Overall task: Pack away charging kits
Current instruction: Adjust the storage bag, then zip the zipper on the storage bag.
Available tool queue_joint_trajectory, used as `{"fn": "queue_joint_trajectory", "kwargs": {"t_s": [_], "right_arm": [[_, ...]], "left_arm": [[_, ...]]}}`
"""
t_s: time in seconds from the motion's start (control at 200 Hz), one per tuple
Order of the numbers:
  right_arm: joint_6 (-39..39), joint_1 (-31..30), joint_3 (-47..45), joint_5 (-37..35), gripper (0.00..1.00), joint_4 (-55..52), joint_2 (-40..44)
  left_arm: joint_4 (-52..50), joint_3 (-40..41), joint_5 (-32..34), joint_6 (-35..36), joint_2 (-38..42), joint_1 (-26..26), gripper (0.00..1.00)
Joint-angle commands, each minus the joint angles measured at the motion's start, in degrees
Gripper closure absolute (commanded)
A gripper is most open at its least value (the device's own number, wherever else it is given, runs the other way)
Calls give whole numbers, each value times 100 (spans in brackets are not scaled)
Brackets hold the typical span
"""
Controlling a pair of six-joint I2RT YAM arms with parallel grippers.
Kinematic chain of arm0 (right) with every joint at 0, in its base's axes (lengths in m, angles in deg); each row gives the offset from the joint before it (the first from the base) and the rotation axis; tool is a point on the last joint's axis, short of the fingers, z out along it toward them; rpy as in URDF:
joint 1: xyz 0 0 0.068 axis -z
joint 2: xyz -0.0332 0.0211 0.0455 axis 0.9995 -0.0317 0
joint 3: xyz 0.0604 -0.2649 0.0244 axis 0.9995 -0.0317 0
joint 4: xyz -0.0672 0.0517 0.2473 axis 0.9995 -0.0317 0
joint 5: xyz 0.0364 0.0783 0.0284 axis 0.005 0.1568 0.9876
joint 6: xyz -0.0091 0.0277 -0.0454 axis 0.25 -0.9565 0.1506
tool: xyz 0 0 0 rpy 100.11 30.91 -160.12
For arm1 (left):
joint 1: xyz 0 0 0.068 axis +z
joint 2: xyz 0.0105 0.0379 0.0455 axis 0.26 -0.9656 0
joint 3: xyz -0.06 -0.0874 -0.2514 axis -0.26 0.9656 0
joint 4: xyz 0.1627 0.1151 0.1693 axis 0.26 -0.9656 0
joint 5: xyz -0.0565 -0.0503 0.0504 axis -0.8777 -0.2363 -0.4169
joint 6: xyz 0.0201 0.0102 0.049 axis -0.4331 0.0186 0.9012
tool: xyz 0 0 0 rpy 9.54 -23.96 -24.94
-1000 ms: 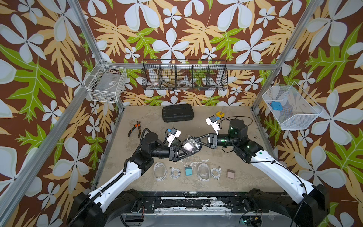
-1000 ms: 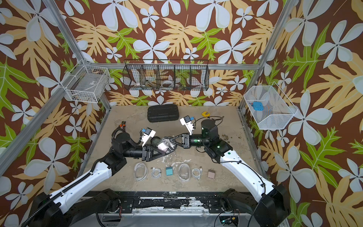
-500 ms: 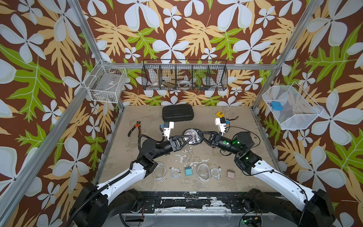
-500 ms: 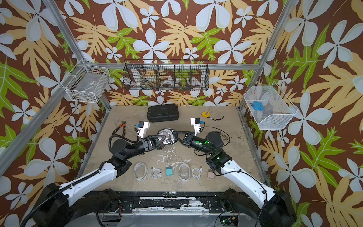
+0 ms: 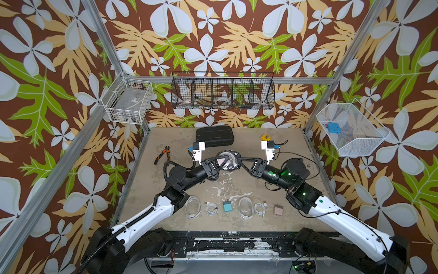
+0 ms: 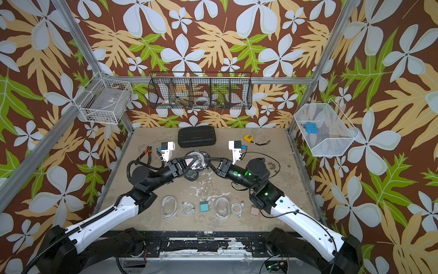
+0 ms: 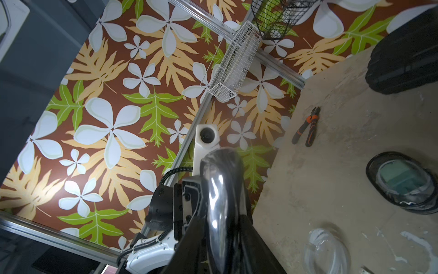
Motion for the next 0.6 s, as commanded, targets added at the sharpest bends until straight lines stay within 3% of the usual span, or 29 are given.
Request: {"fn": "queue_joint_trajectory", "kwargs": {"t_s": [0.0, 0.205, 0.36, 0.596], "right_arm": [[1496, -17, 345, -141, 68, -1334, 238], [3044, -6, 895, -2, 64, -2350, 156], [4131, -17, 1183, -205, 64, -2936, -58], [4858, -30, 1291, -276, 64, -3117, -150]], "left_arm": [[-738, -207, -48, -180, -33, 220, 88], [-1373, -696, -932, -517, -294, 420, 89], [-1316, -818, -1125, -784, -358, 420, 88], [-1323, -836, -1218, -987, -382, 420, 87]]}}
